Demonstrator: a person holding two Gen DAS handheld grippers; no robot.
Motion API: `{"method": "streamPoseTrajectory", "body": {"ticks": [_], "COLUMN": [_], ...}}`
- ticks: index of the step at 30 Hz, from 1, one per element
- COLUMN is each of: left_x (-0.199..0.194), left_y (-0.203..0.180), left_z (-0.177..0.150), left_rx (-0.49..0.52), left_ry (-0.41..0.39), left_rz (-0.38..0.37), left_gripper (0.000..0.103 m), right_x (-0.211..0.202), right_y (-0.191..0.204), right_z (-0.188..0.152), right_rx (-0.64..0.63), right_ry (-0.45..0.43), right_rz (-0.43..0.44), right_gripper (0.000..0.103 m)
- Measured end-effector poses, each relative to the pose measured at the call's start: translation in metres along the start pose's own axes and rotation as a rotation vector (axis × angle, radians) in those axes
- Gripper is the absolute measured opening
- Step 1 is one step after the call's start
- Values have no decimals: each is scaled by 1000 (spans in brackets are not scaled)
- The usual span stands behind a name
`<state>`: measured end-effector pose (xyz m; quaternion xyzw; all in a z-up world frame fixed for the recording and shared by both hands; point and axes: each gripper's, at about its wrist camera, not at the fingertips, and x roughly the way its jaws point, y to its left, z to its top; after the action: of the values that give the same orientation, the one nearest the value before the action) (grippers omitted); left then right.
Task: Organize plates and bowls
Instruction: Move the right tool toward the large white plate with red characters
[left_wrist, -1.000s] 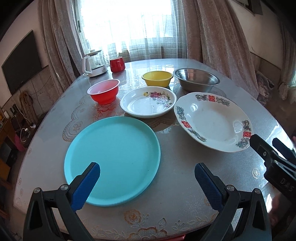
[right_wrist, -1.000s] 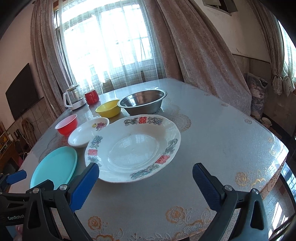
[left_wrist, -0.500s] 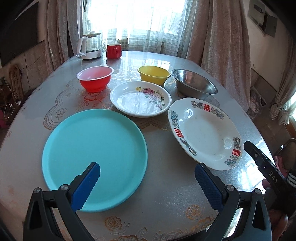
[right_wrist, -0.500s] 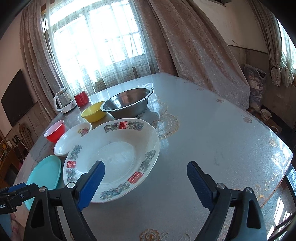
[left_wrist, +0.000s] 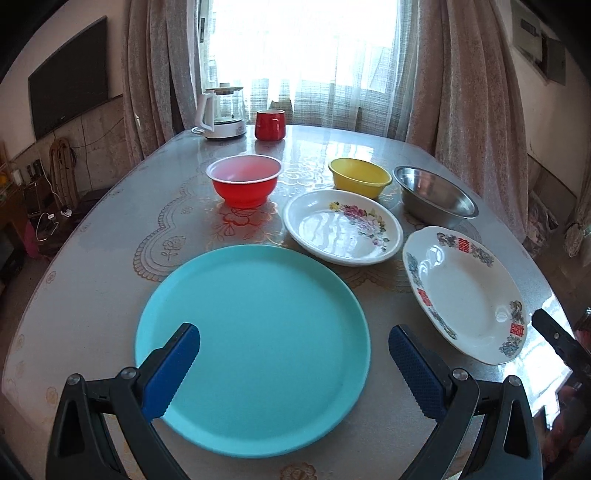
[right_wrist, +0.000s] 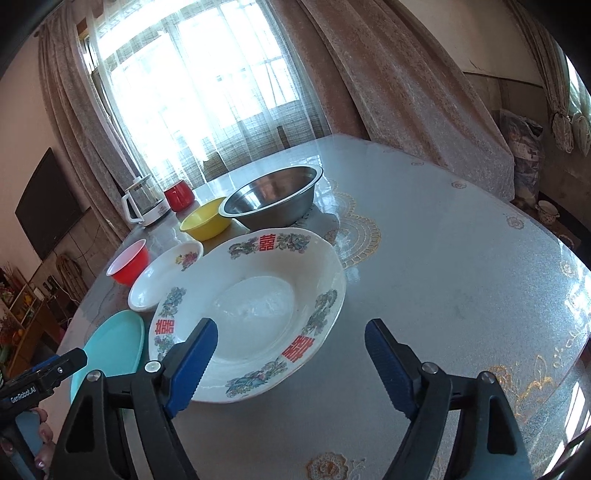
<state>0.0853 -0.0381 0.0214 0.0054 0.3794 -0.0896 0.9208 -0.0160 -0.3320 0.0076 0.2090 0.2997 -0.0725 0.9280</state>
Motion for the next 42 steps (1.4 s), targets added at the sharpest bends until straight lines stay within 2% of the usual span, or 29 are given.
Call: {"method": "streamPoseTrajectory", "body": {"ticks": [3, 5, 10, 14, 15, 19, 22, 24, 26, 31, 35, 42], "left_x": [2, 5, 16, 26, 28, 37, 44, 48, 51, 51, 55, 53], "left_y": [36, 58, 97, 118, 121, 127, 131, 133, 135, 134, 132, 147], "left_z": [6, 9, 6, -4, -6, -14, -17, -18, -20, -19, -14, -13], "left_rx": [-74, -116, -139, -167, -170, -169, -174, -178, -181, -149, -106, -80], "left_ry": [-12, -17, 0, 42, 52, 90, 114, 124, 128, 110, 100, 108], "left_rz": [42, 95, 182, 182, 174, 154, 134, 123, 117, 111, 123, 178], "left_gripper": [103, 103, 101, 89, 87, 66, 51, 48, 40, 29, 23, 22], "right_x": [-13, -14, -4, 21, 28, 54, 65, 69, 74, 92, 100, 105], "right_y": [21, 41, 101, 138, 145, 166, 174, 173, 175, 174, 178, 199], "right_z": [-6, -9, -23, -38, -42, -56, -60, -60, -59, -58, -56, -60], "right_rx": [-58, -114, -279, -360, -373, -406, -424, -417, -409, -374, -372, -410], "right_ry": [-32, -12, 62, 169, 195, 283, 302, 315, 332, 368, 375, 385], "right_rz": [59, 123, 256, 315, 315, 306, 291, 290, 292, 267, 263, 267], "right_gripper": [82, 80, 63, 53, 51, 45, 43, 43, 37, 21, 21, 21]}}
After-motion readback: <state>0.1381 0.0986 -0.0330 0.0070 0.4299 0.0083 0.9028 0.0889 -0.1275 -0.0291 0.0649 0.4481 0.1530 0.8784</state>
